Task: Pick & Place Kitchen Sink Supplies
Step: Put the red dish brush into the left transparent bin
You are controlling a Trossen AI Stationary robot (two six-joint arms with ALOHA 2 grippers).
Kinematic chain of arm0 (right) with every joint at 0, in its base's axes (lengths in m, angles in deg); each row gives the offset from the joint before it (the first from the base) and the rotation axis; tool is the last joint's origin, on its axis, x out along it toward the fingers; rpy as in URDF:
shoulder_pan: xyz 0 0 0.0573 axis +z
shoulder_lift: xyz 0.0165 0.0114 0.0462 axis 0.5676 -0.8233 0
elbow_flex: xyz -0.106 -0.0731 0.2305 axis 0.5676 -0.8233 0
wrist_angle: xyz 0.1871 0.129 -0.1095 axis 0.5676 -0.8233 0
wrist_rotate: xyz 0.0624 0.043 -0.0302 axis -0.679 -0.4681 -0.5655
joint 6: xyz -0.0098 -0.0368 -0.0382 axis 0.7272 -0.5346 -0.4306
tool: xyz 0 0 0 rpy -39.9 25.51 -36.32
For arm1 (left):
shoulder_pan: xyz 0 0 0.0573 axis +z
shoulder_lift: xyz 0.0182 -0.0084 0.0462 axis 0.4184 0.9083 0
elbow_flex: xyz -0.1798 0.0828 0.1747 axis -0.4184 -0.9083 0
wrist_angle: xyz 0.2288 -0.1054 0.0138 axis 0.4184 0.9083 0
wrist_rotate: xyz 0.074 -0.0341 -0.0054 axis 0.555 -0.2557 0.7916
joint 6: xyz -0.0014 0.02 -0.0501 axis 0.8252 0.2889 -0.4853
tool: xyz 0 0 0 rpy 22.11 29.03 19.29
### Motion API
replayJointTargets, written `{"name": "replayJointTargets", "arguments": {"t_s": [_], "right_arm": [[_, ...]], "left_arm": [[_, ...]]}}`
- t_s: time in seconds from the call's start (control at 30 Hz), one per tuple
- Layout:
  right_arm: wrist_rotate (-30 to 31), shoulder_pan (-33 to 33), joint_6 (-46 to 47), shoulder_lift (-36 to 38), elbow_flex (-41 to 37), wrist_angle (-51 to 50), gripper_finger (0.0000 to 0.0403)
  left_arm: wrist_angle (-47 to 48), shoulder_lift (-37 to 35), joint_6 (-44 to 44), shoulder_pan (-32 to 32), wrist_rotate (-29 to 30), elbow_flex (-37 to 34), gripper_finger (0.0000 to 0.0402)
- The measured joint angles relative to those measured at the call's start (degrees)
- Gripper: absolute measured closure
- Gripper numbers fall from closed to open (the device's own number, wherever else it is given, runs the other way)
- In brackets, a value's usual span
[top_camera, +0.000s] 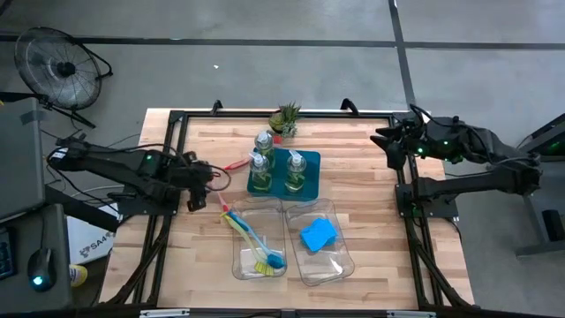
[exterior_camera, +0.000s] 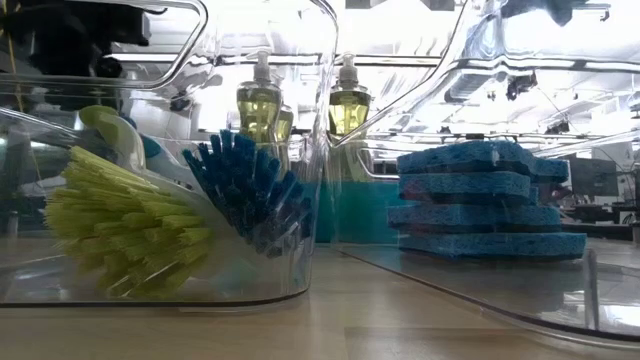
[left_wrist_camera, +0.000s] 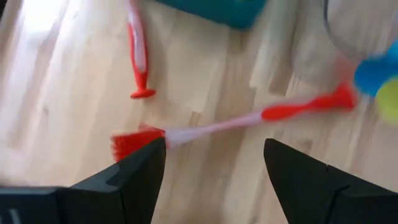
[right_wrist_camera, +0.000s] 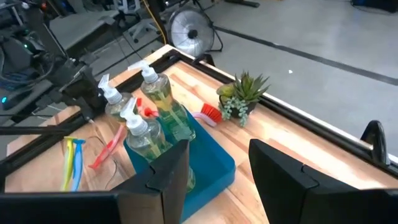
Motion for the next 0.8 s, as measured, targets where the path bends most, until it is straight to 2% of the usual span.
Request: {"name": "replayJointTargets", "arguments": {"t_s": [0.27, 0.43, 0.6, 0.8], "right_arm": [[-0.5, 0.0, 0.8, -3.2, 0.0, -0.6, 0.024], [-2.8, 0.0, 1.2, -5.2, 0.0, -0.6, 0.024], [-5.6, 0.0, 2.4, -6.5, 0.0, -0.6, 0.024], [-7.6, 0.0, 4.1, -6.6, -0.1, -0.6, 0.024]], "left_arm": [[-1.0, 6.5, 31.1, 4.5, -7.6, 0.0, 0.0135], [-1.0, 11.5, 45.8, 5.3, -8.5, 0.0, 0.0135], [-1.3, 16.3, 53.5, 5.3, -10.7, 0.0, 0.0135], [-1.8, 22.8, 55.1, 5.3, -8.9, 0.0, 0.0135]]}}
